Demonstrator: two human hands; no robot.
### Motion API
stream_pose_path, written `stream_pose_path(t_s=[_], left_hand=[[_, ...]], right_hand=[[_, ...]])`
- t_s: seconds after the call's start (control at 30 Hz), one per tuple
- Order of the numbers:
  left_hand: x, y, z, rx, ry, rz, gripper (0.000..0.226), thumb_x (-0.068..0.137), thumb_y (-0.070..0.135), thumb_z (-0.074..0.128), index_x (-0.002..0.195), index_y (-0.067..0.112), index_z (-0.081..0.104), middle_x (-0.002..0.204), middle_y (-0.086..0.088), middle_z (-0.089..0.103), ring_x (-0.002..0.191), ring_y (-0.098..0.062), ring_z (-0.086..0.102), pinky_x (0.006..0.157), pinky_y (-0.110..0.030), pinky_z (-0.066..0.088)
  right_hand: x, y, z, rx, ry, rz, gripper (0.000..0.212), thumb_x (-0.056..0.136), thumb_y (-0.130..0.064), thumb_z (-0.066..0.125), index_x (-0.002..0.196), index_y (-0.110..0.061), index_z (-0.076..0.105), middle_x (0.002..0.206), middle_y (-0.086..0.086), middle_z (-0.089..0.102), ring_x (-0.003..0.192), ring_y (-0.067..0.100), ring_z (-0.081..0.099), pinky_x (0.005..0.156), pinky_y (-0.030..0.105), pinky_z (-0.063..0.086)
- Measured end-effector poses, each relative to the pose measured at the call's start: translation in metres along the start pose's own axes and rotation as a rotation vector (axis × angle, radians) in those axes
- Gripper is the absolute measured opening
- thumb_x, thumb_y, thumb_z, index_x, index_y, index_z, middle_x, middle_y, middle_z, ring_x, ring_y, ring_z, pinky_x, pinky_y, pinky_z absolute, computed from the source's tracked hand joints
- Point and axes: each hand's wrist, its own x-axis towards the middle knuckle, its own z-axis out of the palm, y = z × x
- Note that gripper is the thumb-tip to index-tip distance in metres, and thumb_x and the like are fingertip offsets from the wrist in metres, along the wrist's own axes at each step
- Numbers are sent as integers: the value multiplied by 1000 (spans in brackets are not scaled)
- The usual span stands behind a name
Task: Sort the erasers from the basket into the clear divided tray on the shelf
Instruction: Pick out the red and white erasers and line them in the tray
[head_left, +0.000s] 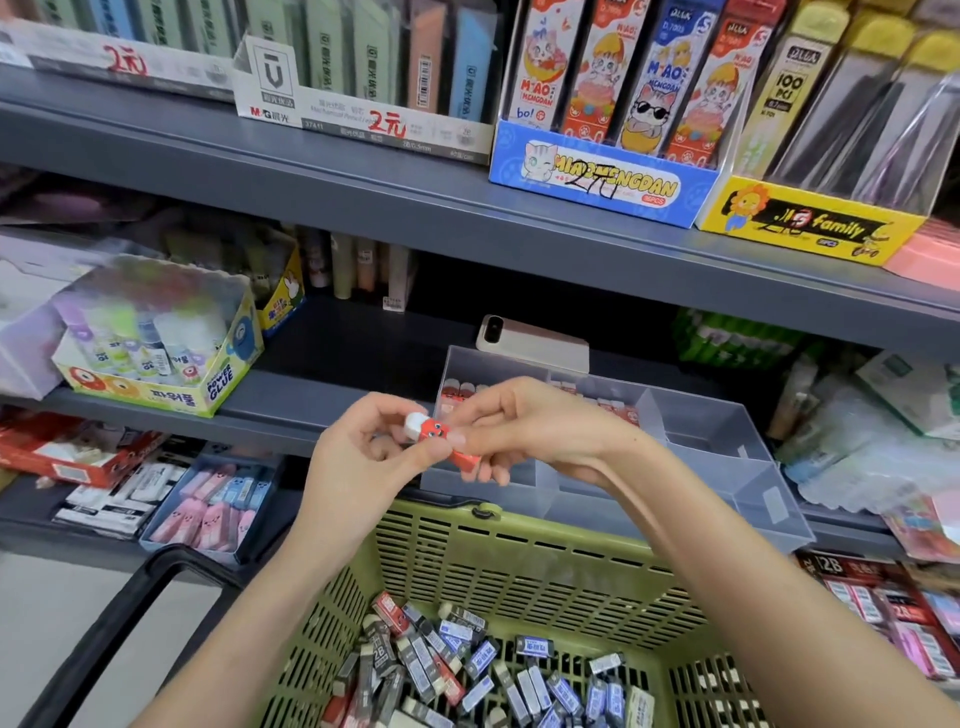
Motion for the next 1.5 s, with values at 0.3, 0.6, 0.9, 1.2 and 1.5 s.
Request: stream_pose_path(t_s=[0.3, 0.6, 0.9, 1.2, 1.5], left_hand=[[-3, -4, 2, 554, -160, 142, 54, 79, 62, 56, 129, 46, 44, 122, 25, 46, 120, -1, 36, 100, -25, 30], [-4, -6, 3, 709, -237, 130, 82, 70, 62, 58, 142, 28, 39, 133, 25, 32, 123, 3, 25, 101, -26, 23], [-4, -9, 3, 723, -215, 164, 68, 75, 45, 71, 137, 30, 45, 133, 27, 35, 124, 0, 29, 101, -26, 25], [-4, -9, 3, 727, -219, 173, 67, 75, 45, 71, 135, 31, 46, 132, 26, 35, 124, -3, 31, 99, -27, 27], [-2, -9, 2, 730, -232, 155, 65, 76, 45, 70, 135, 29, 47, 133, 23, 36, 128, -10, 34, 102, -29, 28]], right_hand=[[-8, 11, -22, 123, 356, -113, 25, 79, 13, 61, 89, -9, 58, 60, 2, 62, 49, 12, 58, 47, 19, 47], [37, 30, -41, -492, 798, 133, 17, 71, -27, 74, 84, -26, 63, 90, -4, 68, 87, 19, 64, 77, 29, 51], [44, 35, -44, -701, 782, 229, 15, 77, -36, 71, 89, -27, 74, 102, -7, 69, 97, 15, 62, 75, 23, 46], [49, 40, -43, -824, 704, 294, 19, 79, -22, 65, 95, -24, 74, 108, -4, 69, 99, 19, 62, 80, 27, 51], [8, 43, -20, -974, 931, -17, 22, 87, -39, 58, 104, -32, 69, 102, -10, 71, 106, 22, 53, 87, 34, 27]])
